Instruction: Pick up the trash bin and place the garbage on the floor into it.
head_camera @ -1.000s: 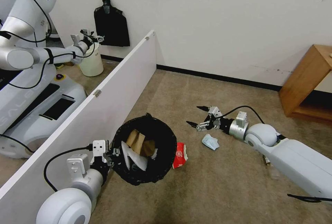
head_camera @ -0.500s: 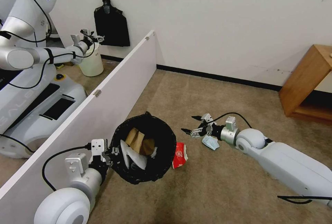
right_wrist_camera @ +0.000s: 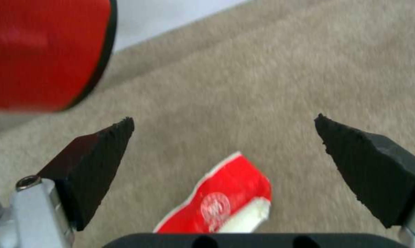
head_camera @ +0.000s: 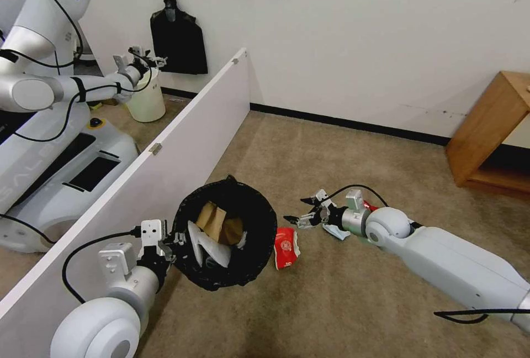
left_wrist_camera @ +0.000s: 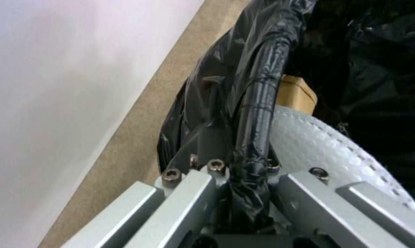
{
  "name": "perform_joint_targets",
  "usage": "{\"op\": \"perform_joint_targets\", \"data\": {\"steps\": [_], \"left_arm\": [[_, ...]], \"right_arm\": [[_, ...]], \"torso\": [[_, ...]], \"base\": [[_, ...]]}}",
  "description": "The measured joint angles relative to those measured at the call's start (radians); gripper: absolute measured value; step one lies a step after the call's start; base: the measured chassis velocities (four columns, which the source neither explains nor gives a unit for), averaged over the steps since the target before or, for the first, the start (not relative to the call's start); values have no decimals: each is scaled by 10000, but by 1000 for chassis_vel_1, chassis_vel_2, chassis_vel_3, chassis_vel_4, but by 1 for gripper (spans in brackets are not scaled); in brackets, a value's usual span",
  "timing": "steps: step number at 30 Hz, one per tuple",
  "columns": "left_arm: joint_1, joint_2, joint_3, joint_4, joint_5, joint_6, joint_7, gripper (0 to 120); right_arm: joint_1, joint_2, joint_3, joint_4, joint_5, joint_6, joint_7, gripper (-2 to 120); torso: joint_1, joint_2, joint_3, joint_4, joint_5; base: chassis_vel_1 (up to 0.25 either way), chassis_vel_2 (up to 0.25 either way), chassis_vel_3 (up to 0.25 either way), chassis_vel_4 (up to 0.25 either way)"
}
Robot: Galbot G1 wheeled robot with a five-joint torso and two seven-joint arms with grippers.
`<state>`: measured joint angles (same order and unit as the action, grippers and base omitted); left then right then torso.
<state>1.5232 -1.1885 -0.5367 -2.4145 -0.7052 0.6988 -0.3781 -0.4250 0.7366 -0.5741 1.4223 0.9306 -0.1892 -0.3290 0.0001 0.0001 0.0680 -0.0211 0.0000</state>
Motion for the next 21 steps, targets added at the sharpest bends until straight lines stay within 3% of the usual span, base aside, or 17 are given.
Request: {"op": "perform_joint_targets", "data": {"steps": [15, 21], "left_arm": [[-8, 20, -32, 35, 74, -9, -3, 0], [46, 6, -139, 16, 113, -13, -14, 0]], "right_arm": [[-45, -47, -135, -277, -20, -262, -20, 100], [-42, -32, -262, -352, 498, -995, -108, 100]], "torso": [[0, 0, 0, 4, 0], [0, 0, 0, 4, -1]], "base": [[0, 0, 0, 0], [0, 0, 0, 0]]}}
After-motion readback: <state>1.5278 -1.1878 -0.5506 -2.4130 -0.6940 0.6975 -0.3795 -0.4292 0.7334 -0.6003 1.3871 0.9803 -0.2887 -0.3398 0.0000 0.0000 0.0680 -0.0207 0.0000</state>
